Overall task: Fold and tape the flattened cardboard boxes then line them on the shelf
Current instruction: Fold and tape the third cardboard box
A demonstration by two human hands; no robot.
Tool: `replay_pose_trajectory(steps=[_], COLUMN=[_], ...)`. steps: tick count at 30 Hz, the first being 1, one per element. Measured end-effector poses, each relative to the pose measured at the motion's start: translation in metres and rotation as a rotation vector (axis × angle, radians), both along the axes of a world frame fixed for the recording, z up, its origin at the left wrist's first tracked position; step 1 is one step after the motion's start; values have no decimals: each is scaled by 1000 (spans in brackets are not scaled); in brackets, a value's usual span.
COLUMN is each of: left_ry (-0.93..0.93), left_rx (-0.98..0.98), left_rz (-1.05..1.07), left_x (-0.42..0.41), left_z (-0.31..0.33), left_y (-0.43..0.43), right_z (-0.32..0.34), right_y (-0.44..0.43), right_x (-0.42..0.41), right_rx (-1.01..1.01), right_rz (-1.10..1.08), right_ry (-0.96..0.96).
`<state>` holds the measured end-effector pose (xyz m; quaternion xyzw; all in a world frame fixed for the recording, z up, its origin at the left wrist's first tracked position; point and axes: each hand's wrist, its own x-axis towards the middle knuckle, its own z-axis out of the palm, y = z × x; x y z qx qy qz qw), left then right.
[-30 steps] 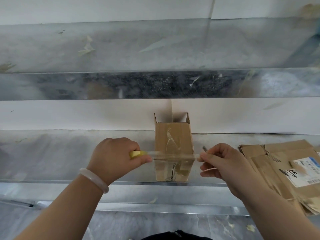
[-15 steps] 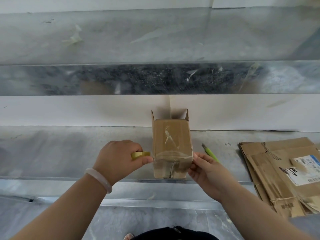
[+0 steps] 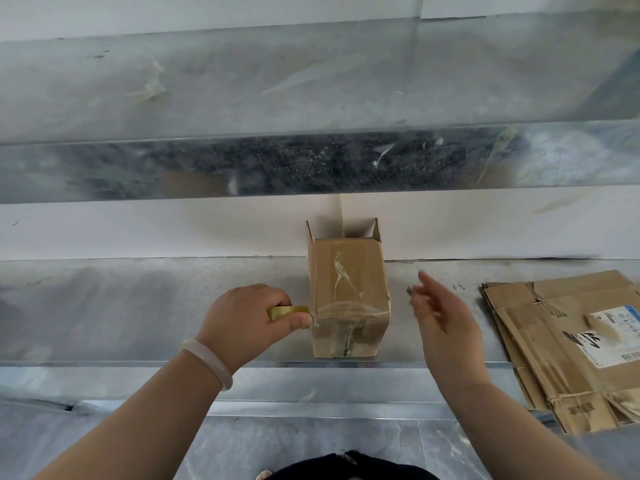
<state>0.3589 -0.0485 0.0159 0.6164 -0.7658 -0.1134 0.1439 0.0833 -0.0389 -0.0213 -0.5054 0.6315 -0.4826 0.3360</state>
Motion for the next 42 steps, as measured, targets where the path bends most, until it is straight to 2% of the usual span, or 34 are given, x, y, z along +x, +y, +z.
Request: replay_pose_trajectory(steps=[3,4,6,9,15,23,26,31,34,38,40,42], left_ry=[11,16,20,21,64,311,148,-169,-236,-389,-306,-135], left_rx=[9,12,16,27,24,36,26,110,181,183,157,156], left_rz=[10,16,21,16,7,-140,-224,-224,-211,-196,-192,-190], left_x=[0,0,0,1,3,17,22,12,5,8,13,20], left_z=[-1,-1,0,0,-4,-5,-6,3,6,4,2,0], left_y=[1,0,0,-1,0,5,5,-9,-15,-17,-14,-11], right_z=[10,9,4,-2,-8,-11,-11,-13,-12,-12,-11,-10], right_y=[-6,-10,-18,-22,-25,-19,-19,-18,-19,-18,-17,-17], right_x=[7,12,21,24,12,11,13,14,14,16,16,17], right_rx=[-519,-620,-692,-712,-770,-717,-714,-702,-700,-694,-693,-693], right_rz=[366,486,576,547,643,629,625,618,621,618,612,605], right_ry=[454,551,592,545,728,686,686,666,662,656,653,658])
